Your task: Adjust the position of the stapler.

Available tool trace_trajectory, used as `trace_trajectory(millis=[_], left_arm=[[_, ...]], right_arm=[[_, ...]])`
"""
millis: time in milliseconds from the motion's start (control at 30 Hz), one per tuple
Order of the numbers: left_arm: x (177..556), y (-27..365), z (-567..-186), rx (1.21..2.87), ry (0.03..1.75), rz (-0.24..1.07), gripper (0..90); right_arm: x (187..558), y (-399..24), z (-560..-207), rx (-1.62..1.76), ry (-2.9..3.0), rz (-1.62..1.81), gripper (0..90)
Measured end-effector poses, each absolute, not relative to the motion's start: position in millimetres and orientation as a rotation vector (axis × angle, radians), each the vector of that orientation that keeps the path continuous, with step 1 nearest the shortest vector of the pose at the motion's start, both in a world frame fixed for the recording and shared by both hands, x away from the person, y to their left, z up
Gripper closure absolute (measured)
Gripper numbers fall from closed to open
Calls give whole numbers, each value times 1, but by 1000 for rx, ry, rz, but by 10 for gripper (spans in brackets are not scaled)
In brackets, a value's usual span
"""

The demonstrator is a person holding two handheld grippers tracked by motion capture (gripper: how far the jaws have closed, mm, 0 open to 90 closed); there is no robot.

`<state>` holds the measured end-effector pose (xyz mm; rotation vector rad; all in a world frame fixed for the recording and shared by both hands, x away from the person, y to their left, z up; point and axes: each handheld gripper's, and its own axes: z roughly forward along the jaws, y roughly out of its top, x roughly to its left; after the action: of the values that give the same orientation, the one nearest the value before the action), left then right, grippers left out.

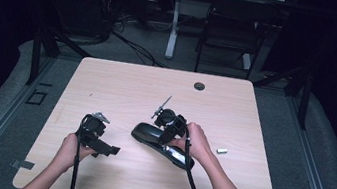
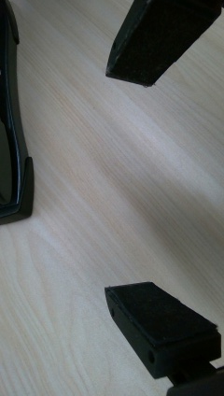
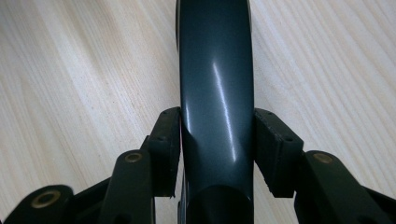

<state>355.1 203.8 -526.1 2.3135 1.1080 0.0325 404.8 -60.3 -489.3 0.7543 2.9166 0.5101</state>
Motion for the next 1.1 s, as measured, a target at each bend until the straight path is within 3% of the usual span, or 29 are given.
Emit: trace_trajectory(millis=[433, 867, 1100], left_arm=[[356, 205, -527, 2318, 1123, 38, 0], [356, 201, -529, 2335, 1111, 34, 0], [356, 202, -529, 2328, 1117, 33, 0]], right_arm=[[405, -72, -484, 691, 2958, 541, 567], [407, -42, -495, 630, 2921, 361, 517], [410, -47, -496, 639, 2949, 402, 525]])
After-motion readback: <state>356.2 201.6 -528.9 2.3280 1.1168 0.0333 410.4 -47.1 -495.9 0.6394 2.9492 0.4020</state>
